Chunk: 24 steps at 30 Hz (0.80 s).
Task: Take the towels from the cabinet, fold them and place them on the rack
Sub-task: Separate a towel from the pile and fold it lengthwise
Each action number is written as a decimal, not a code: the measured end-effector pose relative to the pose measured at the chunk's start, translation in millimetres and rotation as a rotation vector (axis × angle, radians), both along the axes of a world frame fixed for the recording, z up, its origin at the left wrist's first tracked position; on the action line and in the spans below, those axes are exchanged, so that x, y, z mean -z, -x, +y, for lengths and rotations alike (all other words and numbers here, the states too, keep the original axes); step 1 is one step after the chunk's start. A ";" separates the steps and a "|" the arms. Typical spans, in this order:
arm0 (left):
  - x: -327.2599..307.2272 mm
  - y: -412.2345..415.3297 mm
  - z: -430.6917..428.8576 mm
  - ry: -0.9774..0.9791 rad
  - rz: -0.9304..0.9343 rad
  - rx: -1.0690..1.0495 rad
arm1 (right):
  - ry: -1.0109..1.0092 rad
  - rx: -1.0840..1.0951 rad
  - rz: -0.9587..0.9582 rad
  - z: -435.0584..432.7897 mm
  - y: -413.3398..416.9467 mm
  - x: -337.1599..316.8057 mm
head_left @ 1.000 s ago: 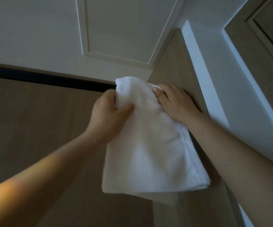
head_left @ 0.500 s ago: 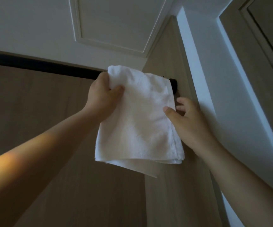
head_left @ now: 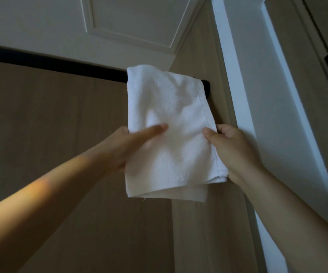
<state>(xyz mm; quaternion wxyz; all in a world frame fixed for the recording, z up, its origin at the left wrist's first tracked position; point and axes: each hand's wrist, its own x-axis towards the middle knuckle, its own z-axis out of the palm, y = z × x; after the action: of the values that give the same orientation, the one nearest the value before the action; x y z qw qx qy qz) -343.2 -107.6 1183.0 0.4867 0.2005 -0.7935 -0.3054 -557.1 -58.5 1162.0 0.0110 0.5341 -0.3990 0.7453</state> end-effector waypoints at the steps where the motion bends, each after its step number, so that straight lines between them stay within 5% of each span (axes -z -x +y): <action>1: 8.6 2.3 0.3 -0.019 0.015 0.037 | 0.000 0.003 0.007 0.7 -1.2 0.8; 10: 10.4 9.0 3.3 0.090 0.314 -0.002 | -0.185 -0.182 -0.106 13.5 -4.6 22.5; 14: 9.3 5.8 0.3 0.071 0.363 0.028 | -0.409 -0.552 -0.197 18.3 -3.1 41.6; 17: 7.5 5.5 -3.5 0.071 0.359 0.041 | -0.391 -0.758 -0.285 18.8 -4.5 46.4; 24: -0.4 -13.6 5.1 0.292 0.075 0.086 | 0.023 -0.230 0.060 16.7 -6.0 38.3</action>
<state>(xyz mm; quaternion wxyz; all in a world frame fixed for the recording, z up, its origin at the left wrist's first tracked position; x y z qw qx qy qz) -329.6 -102.5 1183.3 0.5264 0.0820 -0.8187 -0.2145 -551.1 -41.8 1123.7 -0.0565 0.5983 -0.3262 0.7297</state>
